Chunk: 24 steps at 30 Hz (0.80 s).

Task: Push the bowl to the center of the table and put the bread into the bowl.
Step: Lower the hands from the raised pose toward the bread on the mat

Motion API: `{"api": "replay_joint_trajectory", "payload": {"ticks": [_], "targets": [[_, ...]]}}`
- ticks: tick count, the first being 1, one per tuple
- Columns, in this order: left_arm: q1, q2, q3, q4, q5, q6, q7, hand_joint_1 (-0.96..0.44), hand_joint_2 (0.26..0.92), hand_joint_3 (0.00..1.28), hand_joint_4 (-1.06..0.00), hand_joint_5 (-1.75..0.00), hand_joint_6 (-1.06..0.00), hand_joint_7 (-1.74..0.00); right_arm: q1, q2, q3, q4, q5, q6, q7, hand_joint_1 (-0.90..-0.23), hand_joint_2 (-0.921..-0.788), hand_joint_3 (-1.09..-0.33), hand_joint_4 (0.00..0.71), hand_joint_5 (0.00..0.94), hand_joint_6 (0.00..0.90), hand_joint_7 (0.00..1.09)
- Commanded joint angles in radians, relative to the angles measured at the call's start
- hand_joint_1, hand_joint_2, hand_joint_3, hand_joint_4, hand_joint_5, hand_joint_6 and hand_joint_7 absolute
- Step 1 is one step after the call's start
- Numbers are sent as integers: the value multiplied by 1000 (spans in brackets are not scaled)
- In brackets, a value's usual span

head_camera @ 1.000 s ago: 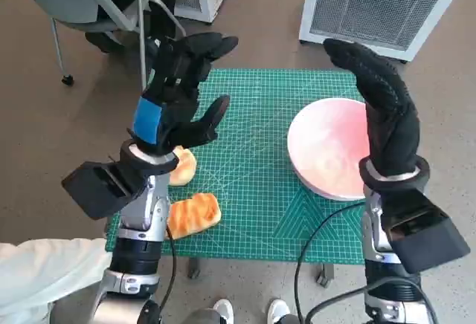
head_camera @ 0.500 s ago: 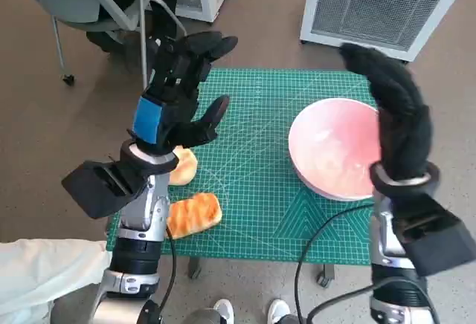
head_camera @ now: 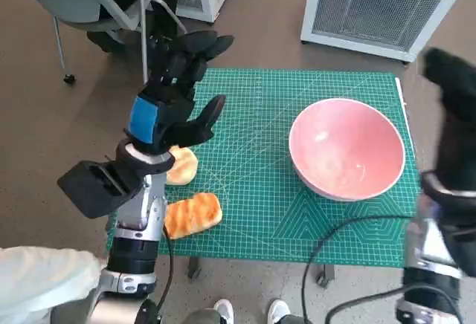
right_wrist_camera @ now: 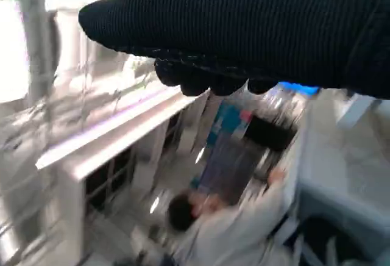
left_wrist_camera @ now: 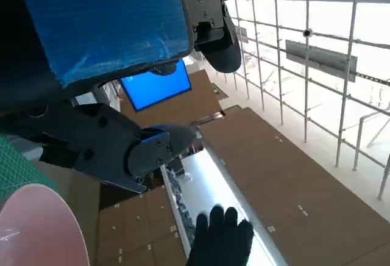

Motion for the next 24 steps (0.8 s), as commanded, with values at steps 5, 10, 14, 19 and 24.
{"api": "replay_joint_trajectory", "payload": {"ticks": [5, 10, 14, 19, 24], "targets": [[11, 13, 6, -19, -2, 5, 2, -246, 761, 726, 1, -698, 1, -944, -37, -49, -87, 337, -1, -69, -75, -546, -921, -746, 296, 1, 34, 567], [15, 15, 5, -24, 3, 6, 7, -249, 759, 730, 1, -697, 1, -943, -74, -64, -100, 511, -11, -52, -122, -544, -921, -757, 293, 0, 42, 549], [17, 17, 3, -28, 7, 9, 11, -249, 758, 732, 1, -696, 1, -943, -97, -59, -96, 603, -17, -13, -151, -534, -921, -762, 290, 0, 55, 524], [19, 19, 3, -35, 2, 18, 9, -252, 758, 734, 1, -694, 1, -941, -125, -47, -91, 693, -6, 69, -151, -516, -921, -767, 287, 0, 61, 509], [25, 23, 5, -47, -3, 28, 7, -254, 758, 734, 1, -689, 1, -939, -146, -40, -83, 752, -12, 134, -152, -506, -921, -761, 284, 0, 62, 499]]}}
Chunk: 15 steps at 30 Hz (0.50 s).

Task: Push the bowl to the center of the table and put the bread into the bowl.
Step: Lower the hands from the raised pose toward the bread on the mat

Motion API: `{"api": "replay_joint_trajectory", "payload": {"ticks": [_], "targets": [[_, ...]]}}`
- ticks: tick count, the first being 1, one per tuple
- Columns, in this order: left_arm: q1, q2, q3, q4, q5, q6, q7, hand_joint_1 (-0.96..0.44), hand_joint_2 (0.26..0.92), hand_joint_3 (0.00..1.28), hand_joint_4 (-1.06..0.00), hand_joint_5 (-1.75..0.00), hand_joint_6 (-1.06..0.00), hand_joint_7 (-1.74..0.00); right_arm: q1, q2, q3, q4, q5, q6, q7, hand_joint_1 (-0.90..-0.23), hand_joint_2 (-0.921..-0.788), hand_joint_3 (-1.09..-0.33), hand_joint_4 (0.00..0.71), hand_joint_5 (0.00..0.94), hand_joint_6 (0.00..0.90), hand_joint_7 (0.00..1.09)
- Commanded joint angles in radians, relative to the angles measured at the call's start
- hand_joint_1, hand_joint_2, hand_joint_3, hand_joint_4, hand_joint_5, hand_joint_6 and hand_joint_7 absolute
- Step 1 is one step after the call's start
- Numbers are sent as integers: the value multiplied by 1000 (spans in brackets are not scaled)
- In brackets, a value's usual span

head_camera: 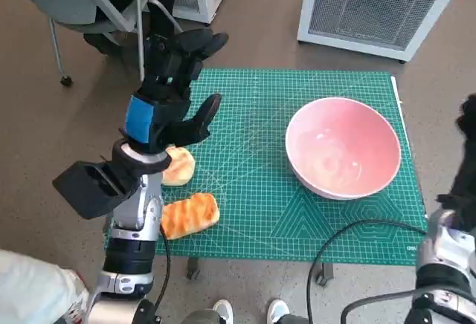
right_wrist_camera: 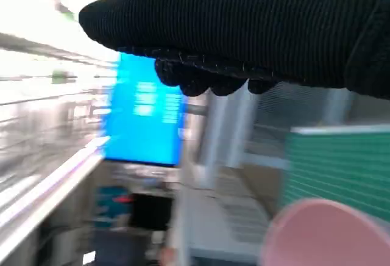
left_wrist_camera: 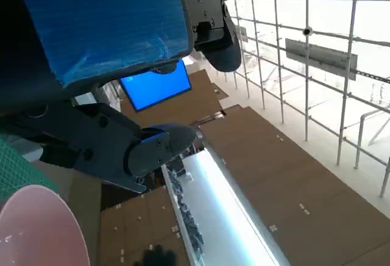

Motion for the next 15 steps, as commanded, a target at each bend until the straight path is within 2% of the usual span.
{"api": "replay_joint_trajectory", "payload": {"ticks": [1, 6, 15], "targets": [[18, 10, 3, -26, -6, 14, 0, -254, 758, 734, 1, -689, 1, -939, -11, 17, 9, 63, -1, 70, -10, -506, -921, -760, 284, 0, 62, 499], [28, 13, 5, -45, -8, 25, 0, -256, 757, 733, 1, -687, 1, -940, -29, 27, 13, 103, 0, 138, -12, -483, -921, -770, 282, 0, 63, 492], [43, 23, 13, -71, -11, 38, 3, -267, 756, 725, 1, -684, 1, -946, -59, 76, 29, 131, -7, 227, -9, -478, -921, -782, 276, 2, 71, 484]]}}
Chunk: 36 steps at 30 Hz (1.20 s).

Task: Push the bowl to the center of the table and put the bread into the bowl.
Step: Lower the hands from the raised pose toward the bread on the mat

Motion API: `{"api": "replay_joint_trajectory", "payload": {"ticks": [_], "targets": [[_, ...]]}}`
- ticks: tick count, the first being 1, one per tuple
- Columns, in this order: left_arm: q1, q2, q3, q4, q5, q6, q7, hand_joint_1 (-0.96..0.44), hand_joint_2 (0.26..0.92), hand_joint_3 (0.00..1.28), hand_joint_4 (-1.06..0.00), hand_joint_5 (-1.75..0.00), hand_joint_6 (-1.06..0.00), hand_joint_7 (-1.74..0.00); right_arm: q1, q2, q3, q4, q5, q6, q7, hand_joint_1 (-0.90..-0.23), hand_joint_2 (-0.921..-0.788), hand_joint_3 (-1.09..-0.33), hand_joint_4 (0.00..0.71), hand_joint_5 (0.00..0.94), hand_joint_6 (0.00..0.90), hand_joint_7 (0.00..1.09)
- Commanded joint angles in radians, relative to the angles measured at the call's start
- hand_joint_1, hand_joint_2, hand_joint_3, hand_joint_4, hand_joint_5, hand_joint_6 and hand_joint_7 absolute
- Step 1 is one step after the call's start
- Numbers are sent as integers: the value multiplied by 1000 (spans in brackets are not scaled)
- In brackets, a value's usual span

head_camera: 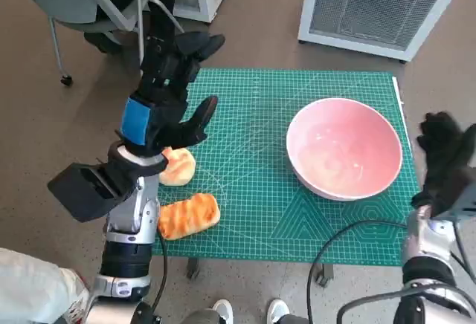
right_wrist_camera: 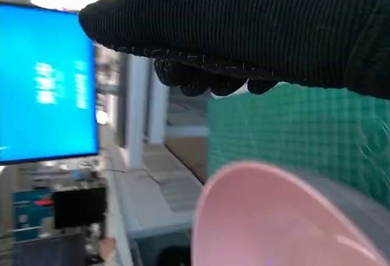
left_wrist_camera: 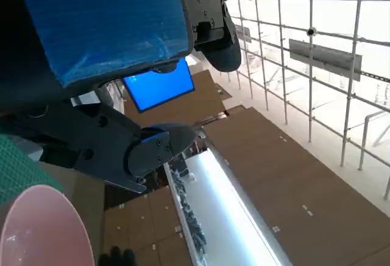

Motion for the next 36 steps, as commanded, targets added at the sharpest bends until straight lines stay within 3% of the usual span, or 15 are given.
{"api": "replay_joint_trajectory", "payload": {"ticks": [1, 5, 14, 21, 36], "targets": [[16, 14, 9, -31, -7, 11, 4, -268, 757, 724, 1, -684, 1, -946, -2, 35, 10, 27, -6, 52, -6, -478, -921, -783, 277, 2, 71, 484], [24, 18, 14, -44, -8, 17, 7, -270, 758, 719, 1, -686, 1, -948, -15, 56, 10, 35, -1, 79, 9, -480, -921, -789, 279, 4, 75, 483], [48, 29, 26, -72, -13, 27, 8, -272, 762, 708, 1, -689, 1, -951, -50, 114, 43, 44, -22, 118, 14, -474, -921, -812, 274, 2, 74, 483], [63, 34, 34, -88, -19, 35, 10, -261, 765, 701, 1, -684, 1, -947, -75, 149, 71, 44, -40, 131, 13, -489, -921, -823, 279, 5, 69, 485], [99, 45, 41, -145, -7, 65, 42, -251, 771, 693, 1, -677, 1, -939, -145, 232, 86, 47, -53, 139, 28, -510, -921, -808, 288, 6, 66, 503]]}}
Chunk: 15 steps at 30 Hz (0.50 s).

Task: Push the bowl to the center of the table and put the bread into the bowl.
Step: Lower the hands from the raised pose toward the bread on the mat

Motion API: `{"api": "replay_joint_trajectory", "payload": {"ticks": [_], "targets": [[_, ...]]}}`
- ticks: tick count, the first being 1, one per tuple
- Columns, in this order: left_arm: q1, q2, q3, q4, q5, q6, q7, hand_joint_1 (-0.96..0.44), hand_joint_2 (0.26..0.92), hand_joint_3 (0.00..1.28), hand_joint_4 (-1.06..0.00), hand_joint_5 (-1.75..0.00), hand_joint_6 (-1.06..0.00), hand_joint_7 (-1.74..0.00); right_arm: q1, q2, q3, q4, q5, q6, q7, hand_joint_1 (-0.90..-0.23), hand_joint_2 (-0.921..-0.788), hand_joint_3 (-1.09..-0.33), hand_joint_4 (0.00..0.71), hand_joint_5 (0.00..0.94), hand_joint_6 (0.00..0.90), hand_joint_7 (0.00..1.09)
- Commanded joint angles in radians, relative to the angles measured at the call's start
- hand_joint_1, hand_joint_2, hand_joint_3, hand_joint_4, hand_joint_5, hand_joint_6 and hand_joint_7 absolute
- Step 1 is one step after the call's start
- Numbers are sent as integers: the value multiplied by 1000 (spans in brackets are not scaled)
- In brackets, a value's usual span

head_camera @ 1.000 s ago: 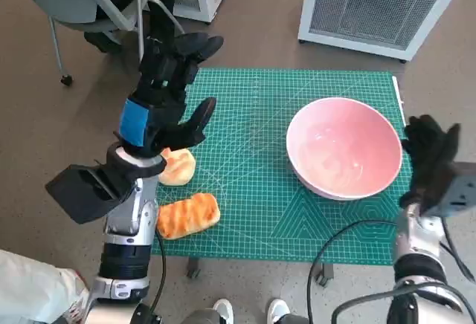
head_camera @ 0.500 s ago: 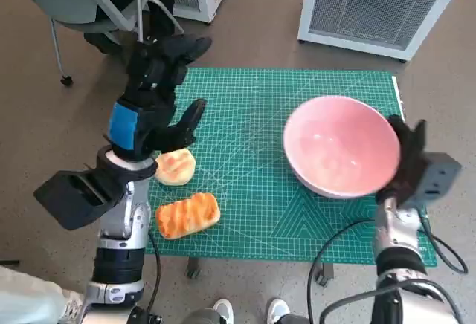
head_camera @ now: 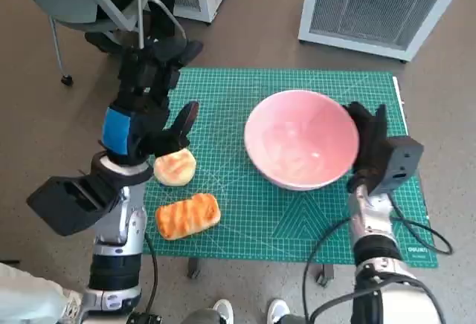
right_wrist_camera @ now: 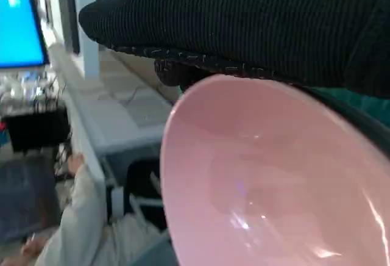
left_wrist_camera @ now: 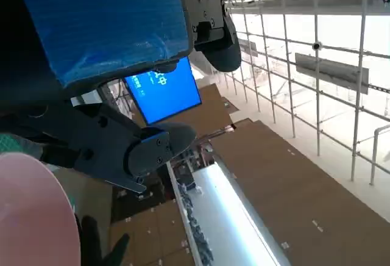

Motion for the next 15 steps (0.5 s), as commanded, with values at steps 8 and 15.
{"api": "replay_joint_trajectory", "payload": {"ticks": [8, 15], "targets": [[32, 17, 11, -45, -5, 24, 22, -253, 775, 687, 1, -677, 1, -944, -45, 44, 23, 25, -22, 50, -16, -502, -921, -811, 289, 5, 63, 506], [53, 26, 22, -64, -23, 36, 17, -251, 777, 680, 1, -679, 1, -941, -64, 34, 23, 24, -21, 59, -24, -488, -921, -817, 288, 3, 62, 507]]}}
